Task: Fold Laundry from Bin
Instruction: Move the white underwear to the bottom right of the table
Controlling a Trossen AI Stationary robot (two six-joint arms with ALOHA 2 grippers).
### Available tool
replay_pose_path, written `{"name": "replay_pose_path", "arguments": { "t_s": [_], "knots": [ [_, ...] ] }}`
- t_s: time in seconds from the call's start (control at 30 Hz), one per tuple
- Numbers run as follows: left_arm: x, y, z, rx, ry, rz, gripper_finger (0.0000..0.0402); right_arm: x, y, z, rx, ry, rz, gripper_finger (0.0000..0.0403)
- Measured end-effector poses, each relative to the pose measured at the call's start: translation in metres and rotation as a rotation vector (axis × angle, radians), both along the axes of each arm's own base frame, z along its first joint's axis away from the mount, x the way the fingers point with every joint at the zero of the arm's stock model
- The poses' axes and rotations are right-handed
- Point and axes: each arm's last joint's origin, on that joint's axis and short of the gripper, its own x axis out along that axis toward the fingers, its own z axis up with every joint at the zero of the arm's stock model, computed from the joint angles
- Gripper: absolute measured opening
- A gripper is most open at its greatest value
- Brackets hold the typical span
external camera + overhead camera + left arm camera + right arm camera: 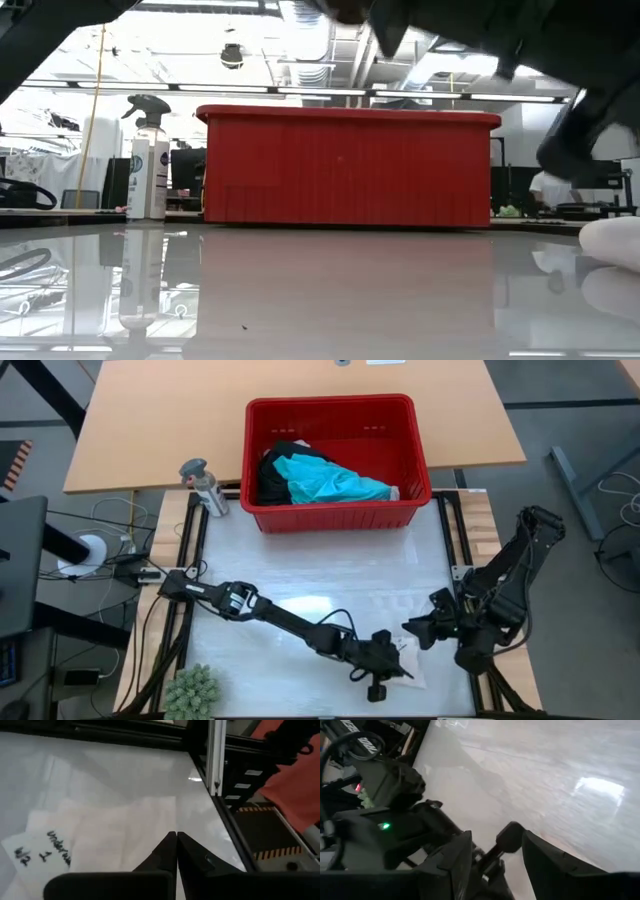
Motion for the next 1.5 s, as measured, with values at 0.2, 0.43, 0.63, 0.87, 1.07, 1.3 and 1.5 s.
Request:
{"name": "replay_pose_path", "arguments": {
  "t_s": [0.2, 0.43, 0.63, 0.87, 1.07, 1.3, 1.5],
  "knots": [
    [-0.023, 0.023, 0.066, 0.195, 0.187, -0.082, 0.0000, -0.009, 0.002, -0.005, -0.075, 0.048, 0.049, 0.0185],
    [-0.097, 0.064, 0.184, 0.432, 0.269, -0.078, 0.0000, -0.017, 0.023, -0.028, -0.064, 0.221, 0.075, 0.0066],
    [-0.168, 0.111, 0.274, 0.638, 0.190, 0.182, 0.0000, 0.005, 0.052, -0.067, -0.013, 0.374, 0.066, 0.0018],
    [-0.263, 0.163, 0.352, 0.448, 0.053, 0.410, 0.0000, 0.043, 0.069, -0.096, 0.056, 0.352, 0.057, 0.0016],
    [-0.333, 0.177, 0.389, 0.407, -0.086, 0.536, 0.0000, 0.070, 0.072, -0.111, 0.114, 0.379, 0.139, 0.0016],
    [-0.380, 0.185, 0.406, 0.360, -0.166, 0.618, 0.0000, 0.073, 0.073, -0.128, 0.176, 0.513, 0.146, 0.0016],
    [-0.384, 0.186, 0.402, 0.385, -0.129, 0.617, 0.0000, 0.051, 0.077, -0.127, 0.236, 0.673, 0.081, 0.0016]
  ]
}}
